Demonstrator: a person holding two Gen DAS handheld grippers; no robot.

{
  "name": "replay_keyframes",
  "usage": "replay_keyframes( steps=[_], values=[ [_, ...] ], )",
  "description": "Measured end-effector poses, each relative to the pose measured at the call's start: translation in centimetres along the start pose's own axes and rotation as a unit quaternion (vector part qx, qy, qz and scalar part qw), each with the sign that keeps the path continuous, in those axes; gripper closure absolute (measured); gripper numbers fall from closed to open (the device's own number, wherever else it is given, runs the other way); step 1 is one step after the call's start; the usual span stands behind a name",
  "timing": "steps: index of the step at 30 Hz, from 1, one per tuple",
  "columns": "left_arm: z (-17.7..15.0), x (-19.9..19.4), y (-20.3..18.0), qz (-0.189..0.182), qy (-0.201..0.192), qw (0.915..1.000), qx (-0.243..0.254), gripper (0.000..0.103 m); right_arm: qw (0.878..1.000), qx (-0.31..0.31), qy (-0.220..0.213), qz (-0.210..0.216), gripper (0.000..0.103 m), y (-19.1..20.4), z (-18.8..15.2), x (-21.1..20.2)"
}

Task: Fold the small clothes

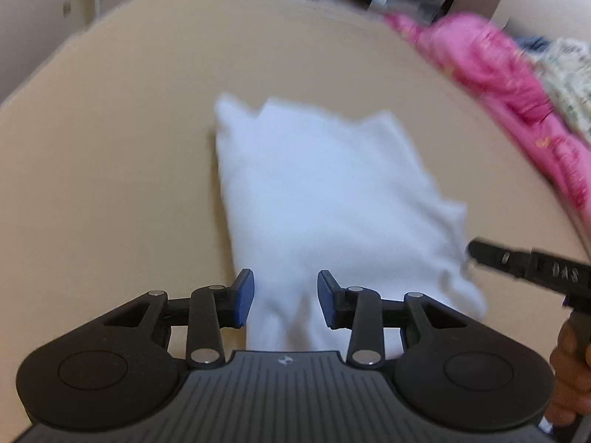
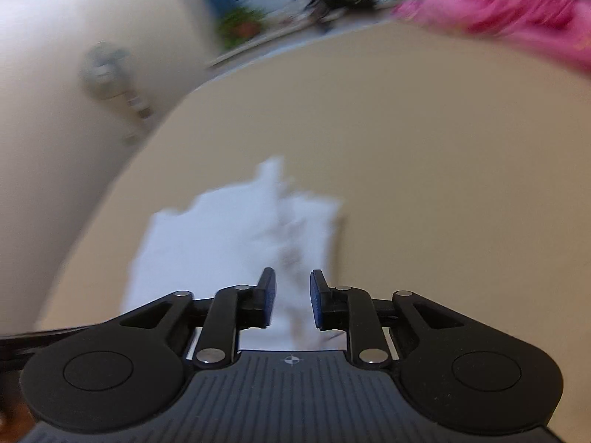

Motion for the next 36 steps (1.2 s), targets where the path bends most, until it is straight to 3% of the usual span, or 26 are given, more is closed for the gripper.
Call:
replay_keyframes(
  steps=[1,2,4,6,7,8,10,11,13,15,19,21,24,29,32,36],
  values=[
    [-0.4,1.0,0.0,0.016,0.024,0.9996,0.006,0.061,0.999,0.010,0.046,0.011,0.076,-0.3,-0.9,1.3],
    [-1.1,1.8,0.2,0.029,0.049,0.9983,0.012,0.058,0.997,0.004,0.080,-0.012,0.082,-0.8,-1.9,2.3],
    [-1.2,1.2,0.1,0.032,0.041,0.9986,0.010,0.058,0.994,-0.005,0.100,-0.051,0.095,-1.7,-3.0,3.2],
    [-1.1,-1.2,-0.7,0.023,-0.015,0.9991,0.033,0.057,0.997,-0.019,0.058,-0.047,0.083,-0.9,-2.1,1.9],
    [-1.4,-1.8,-0.8,0.020,-0.033,0.9983,0.043,0.054,0.997,-0.065,0.018,-0.037,0.061,0.0,-1.9,1.0],
    [-1.9,-1.6,-1.1,0.026,-0.032,0.9975,0.057,0.045,0.993,-0.106,0.010,-0.047,0.048,0.4,-2.2,1.3],
    [-4.1,0.7,-1.2,0.074,0.034,0.9924,0.092,0.037,0.986,-0.105,0.089,-0.098,0.045,-1.7,-3.7,3.0],
    [-4.8,0.1,-1.2,0.082,0.034,0.9917,0.093,0.034,0.987,-0.059,0.107,-0.101,0.045,-3.3,-4.3,3.0],
    [-4.6,-3.2,-2.0,0.085,0.005,0.9909,0.104,0.033,0.991,-0.017,0.081,-0.103,0.047,-4.0,-3.3,0.5],
    [-4.6,-7.7,-3.3,0.077,-0.060,0.9886,0.115,0.015,0.994,-0.050,0.013,-0.097,0.044,-2.9,-2.5,-3.7],
    [-7.5,-14.9,-6.7,0.093,-0.144,0.9714,0.165,0.011,0.984,-0.141,-0.077,-0.077,0.026,-0.3,-3.2,-11.2],
    [-9.4,-17.4,-7.5,0.086,-0.157,0.9691,0.170,0.004,0.981,-0.153,-0.098,-0.061,0.022,0.0,-4.2,-14.7],
    [-12.0,-19.8,-8.3,0.081,-0.169,0.9718,0.143,0.001,0.981,-0.150,-0.114,-0.053,0.019,1.2,-5.2,-16.0],
    [-13.8,-20.7,-8.2,0.082,-0.155,0.9820,0.069,0.001,0.978,-0.170,-0.112,-0.049,0.017,2.3,-7.7,-19.0],
    [-14.3,-20.4,-9.1,0.093,-0.152,0.9817,0.069,0.001,0.970,-0.204,-0.121,-0.057,0.017,4.2,-8.4,-20.8],
    [-14.0,-19.5,-9.8,0.091,-0.152,0.9819,0.067,0.001,0.971,-0.201,-0.110,-0.061,0.017,4.3,-8.6,-20.2]
  ],
)
Point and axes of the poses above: each gripper's, at about its wrist camera, not at the fingertips, and x roughly the way its jaws point, y to its left, z to its top, the point moved 2 cm from there along x, roughly the way its jaws point, and after that the axes turned 9 degrees about -y, right-handed, at the moved point
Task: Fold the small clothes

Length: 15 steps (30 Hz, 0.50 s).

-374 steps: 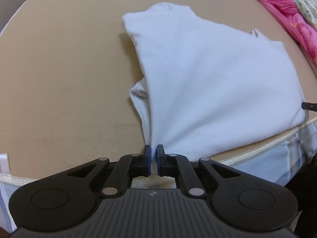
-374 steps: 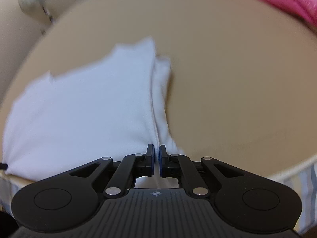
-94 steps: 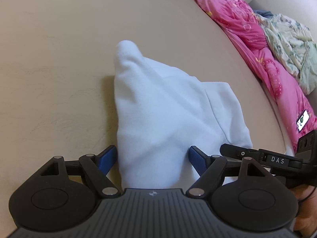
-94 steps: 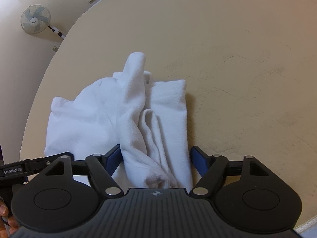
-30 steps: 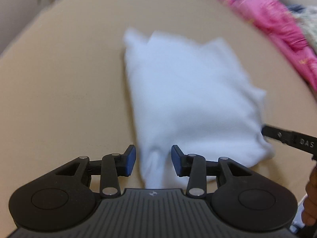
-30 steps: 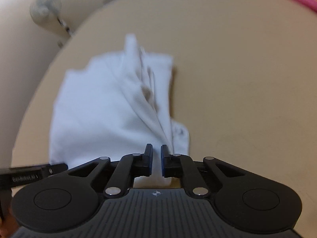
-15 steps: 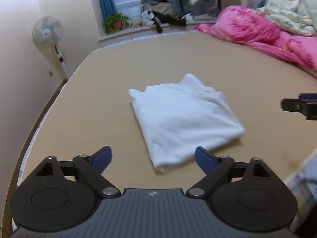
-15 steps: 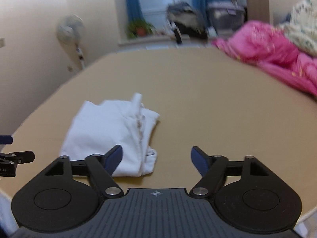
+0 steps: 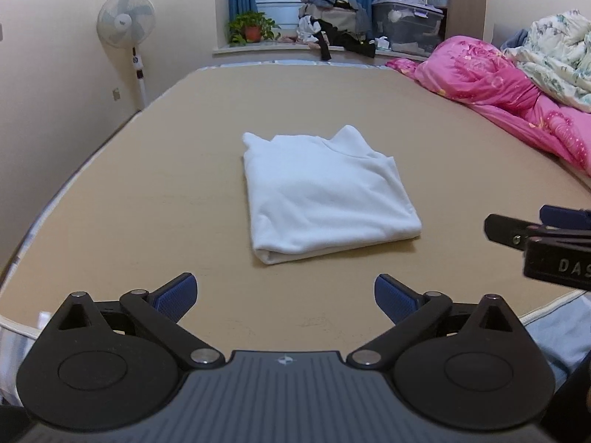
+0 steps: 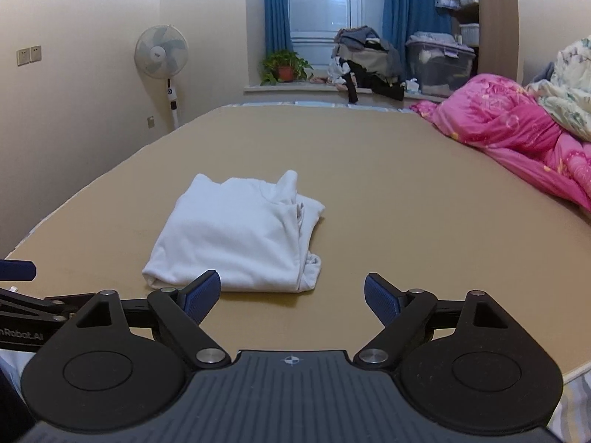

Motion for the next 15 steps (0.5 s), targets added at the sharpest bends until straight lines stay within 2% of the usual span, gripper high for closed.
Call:
replay_keyframes(
  steps=[9,11,15],
  values=[
    [-0.1,1.9,0.4,-0.004,0.023,0.9991,-0.036,0.001,1.000,0.003,0.012,0.004,0.015,0.7,0.3,1.0],
    [0.0,2.0,0.6,-0.006,0.025,0.9987,-0.043,0.001,1.000,-0.004,0.010,0.005,0.012,1.1,0.2,1.2],
    [0.0,2.0,0.8,-0.004,0.023,0.9988,-0.044,0.001,1.000,-0.019,0.016,0.001,0.012,1.6,-0.2,1.7]
  ],
)
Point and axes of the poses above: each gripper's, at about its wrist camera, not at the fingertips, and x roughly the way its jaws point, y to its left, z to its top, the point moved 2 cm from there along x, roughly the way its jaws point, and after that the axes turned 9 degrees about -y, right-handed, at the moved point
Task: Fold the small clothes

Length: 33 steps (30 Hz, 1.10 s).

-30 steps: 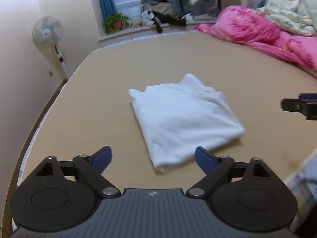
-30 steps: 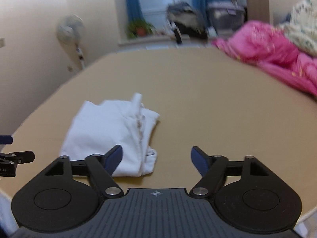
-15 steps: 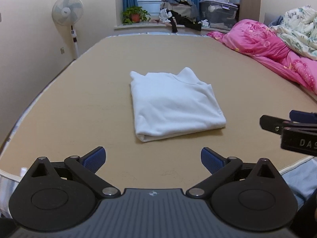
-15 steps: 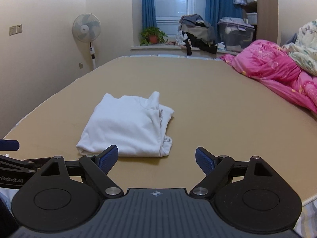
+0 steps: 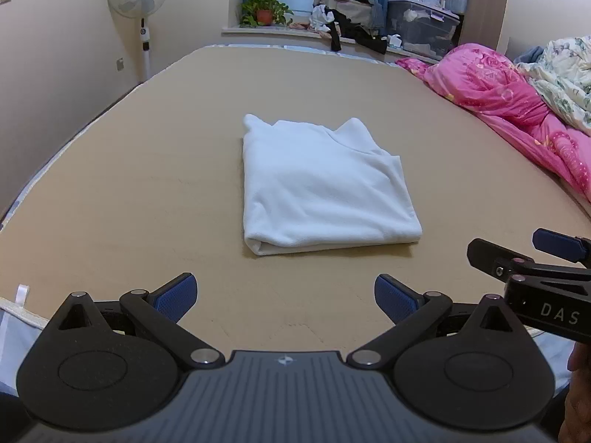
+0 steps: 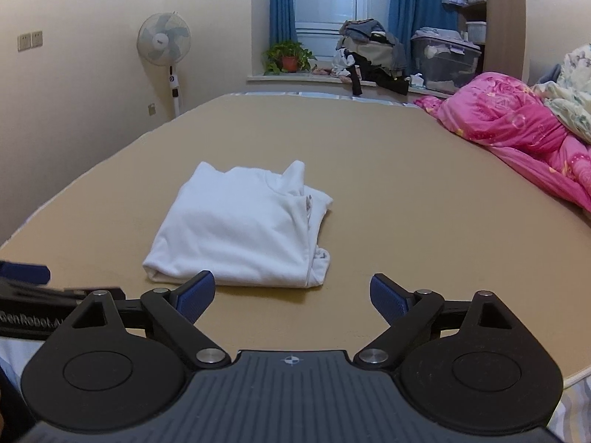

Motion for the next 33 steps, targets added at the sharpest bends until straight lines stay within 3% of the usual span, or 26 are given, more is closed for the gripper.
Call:
replay_keyframes(
  steps=[33],
  values=[
    [0.04,0.37,0.34,0.005,-0.003,1.0000,0.003,0.001,1.000,0.009,0.004,0.003,0.011,-0.14,0.11,0.78]
  ],
)
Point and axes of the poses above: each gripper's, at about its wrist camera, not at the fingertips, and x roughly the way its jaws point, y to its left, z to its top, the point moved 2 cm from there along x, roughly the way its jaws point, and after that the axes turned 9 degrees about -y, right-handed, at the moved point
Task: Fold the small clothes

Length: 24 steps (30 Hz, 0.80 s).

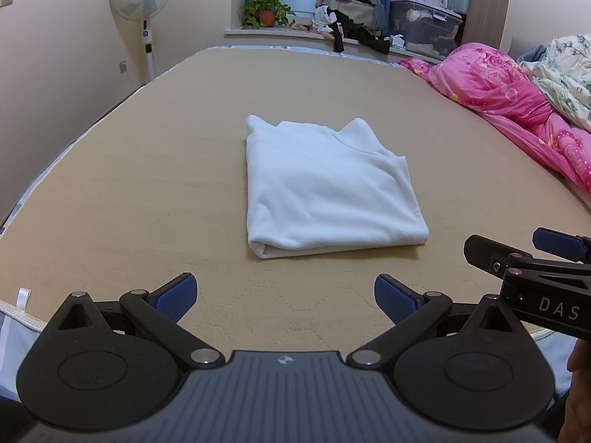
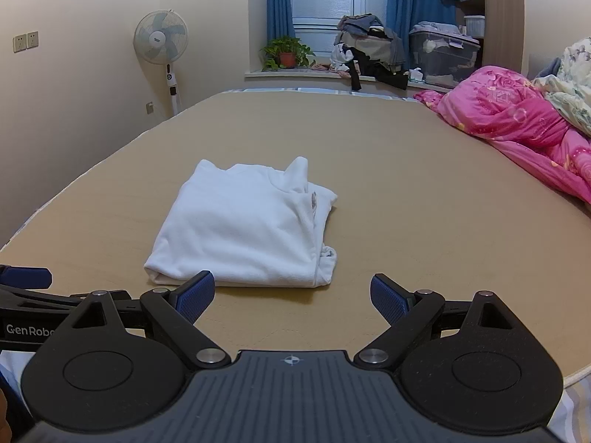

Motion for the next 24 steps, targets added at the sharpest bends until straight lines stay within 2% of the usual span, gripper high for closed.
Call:
replay_keyframes(
  steps=[24],
  values=[
    [-0.04,0.46,0.06,0.000,0.000,1.0000,-0.002,0.001,1.000,-0.002,0.000,-0.001,0.011,-0.01,0.04,0.07]
  ],
)
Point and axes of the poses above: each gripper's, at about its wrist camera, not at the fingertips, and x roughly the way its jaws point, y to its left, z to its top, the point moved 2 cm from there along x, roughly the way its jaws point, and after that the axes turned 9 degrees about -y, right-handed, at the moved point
